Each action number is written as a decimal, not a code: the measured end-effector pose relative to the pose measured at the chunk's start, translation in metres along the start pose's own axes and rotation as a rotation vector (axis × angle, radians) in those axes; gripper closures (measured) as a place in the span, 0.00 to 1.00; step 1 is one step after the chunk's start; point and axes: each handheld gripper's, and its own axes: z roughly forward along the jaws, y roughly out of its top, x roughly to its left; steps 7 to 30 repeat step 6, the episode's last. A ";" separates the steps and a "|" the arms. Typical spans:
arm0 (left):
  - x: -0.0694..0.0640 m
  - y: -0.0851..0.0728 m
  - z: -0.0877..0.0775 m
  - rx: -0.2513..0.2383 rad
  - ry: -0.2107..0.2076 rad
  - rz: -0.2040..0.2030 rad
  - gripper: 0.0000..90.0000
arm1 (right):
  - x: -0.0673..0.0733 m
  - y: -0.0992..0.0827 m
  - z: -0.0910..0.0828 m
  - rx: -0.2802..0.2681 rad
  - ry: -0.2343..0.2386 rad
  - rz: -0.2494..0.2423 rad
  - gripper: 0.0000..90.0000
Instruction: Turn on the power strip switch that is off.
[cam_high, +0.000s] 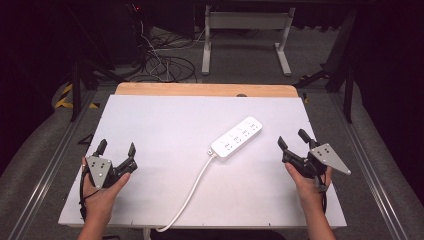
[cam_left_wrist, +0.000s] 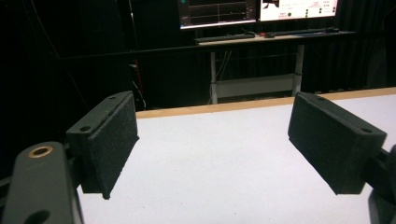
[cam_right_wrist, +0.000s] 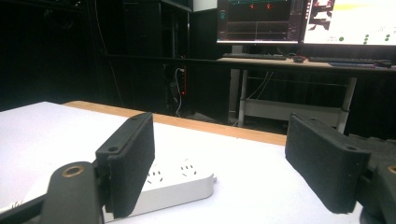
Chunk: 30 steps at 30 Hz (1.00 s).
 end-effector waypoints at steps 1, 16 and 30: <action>0.000 0.000 0.000 0.000 0.001 0.001 0.18 | 0.000 0.000 0.000 0.001 0.001 0.000 0.28; 0.000 0.000 0.000 0.002 0.003 -0.001 0.18 | 0.000 -0.001 0.001 0.002 0.005 -0.006 0.28; 0.000 0.000 0.000 0.002 0.003 -0.001 0.18 | 0.000 -0.001 0.001 0.002 0.005 -0.006 0.28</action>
